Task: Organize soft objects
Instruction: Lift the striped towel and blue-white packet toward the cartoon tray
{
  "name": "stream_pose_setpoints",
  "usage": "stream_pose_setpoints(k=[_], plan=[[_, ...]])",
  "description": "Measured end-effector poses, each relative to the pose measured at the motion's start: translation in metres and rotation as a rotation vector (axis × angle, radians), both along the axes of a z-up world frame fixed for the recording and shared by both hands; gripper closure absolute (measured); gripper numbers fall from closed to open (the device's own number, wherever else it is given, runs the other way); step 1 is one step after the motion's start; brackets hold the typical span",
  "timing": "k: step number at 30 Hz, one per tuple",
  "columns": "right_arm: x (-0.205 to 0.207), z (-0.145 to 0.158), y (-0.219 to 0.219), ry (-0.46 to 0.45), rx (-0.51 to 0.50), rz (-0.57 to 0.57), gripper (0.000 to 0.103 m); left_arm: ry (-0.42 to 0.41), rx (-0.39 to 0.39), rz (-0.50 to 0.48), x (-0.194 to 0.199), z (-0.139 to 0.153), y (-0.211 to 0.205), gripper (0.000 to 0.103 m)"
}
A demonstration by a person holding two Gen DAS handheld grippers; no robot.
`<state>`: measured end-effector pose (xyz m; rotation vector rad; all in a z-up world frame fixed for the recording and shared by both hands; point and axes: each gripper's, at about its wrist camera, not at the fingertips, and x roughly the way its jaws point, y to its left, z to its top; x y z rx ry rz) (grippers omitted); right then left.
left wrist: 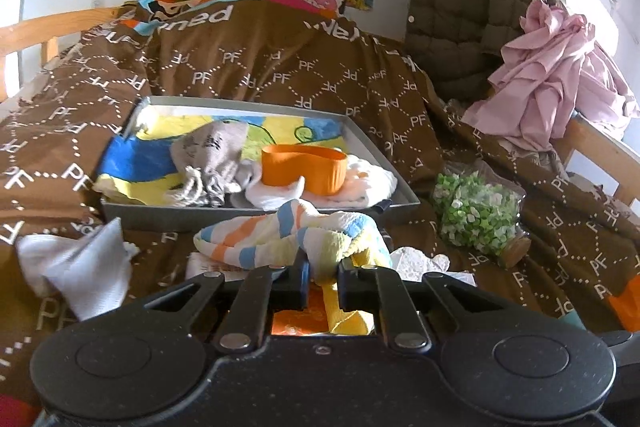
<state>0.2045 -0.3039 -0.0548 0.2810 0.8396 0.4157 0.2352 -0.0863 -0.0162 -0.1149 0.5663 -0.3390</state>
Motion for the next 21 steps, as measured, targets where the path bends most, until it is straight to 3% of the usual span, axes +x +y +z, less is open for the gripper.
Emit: stream_pose_setpoints(k=[9, 21], plan=[[-0.008, 0.015, -0.005, -0.092, 0.085, 0.010, 0.057, -0.003, -0.039, 0.040, -0.012, 0.030, 0.014, 0.090], [-0.008, 0.030, -0.010, -0.258, 0.173, -0.024, 0.057, -0.080, -0.028, 0.054, 0.001, 0.066, 0.012, 0.090]])
